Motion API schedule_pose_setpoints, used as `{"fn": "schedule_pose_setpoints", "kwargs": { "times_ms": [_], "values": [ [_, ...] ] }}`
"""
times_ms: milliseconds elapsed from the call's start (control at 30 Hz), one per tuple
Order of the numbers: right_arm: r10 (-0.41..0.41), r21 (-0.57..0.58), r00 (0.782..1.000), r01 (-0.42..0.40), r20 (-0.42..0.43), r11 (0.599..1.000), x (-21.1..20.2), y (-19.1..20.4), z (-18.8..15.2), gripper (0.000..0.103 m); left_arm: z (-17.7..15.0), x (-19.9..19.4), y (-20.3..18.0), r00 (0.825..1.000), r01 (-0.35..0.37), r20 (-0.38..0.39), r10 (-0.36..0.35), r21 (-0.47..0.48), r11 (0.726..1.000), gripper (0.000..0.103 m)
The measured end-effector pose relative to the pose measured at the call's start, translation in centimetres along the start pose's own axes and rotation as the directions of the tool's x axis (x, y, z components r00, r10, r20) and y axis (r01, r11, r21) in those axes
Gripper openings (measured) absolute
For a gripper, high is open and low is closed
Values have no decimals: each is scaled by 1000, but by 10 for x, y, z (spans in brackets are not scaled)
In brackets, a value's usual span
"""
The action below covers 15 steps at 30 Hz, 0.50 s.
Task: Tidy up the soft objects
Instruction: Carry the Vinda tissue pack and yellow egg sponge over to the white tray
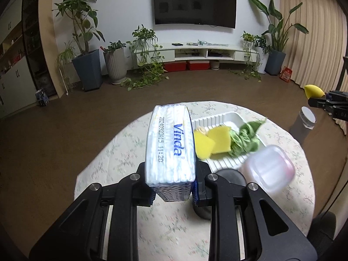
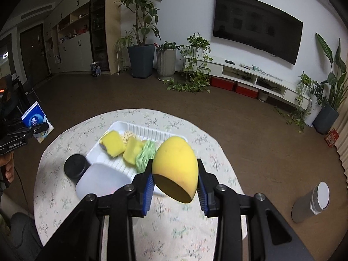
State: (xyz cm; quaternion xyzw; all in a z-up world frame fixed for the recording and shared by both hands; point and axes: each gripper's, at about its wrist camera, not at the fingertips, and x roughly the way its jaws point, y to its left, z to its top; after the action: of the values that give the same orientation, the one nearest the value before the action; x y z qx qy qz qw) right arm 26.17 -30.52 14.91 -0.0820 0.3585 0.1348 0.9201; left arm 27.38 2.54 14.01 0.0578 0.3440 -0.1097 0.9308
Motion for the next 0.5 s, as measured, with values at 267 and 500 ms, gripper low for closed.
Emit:
{"fn": "schedule_pose_setpoints", "kwargs": {
  "times_ms": [267, 500],
  "values": [
    [6, -38, 1000, -7, -31, 999, 52, -2, 40, 37, 35, 58, 10, 998, 16, -56, -15, 16, 1000, 22],
    [14, -68, 998, -19, -69, 998, 105, -1, 64, 37, 54, 113, 7, 994, 56, -100, -52, 38, 998, 22]
  ]
}}
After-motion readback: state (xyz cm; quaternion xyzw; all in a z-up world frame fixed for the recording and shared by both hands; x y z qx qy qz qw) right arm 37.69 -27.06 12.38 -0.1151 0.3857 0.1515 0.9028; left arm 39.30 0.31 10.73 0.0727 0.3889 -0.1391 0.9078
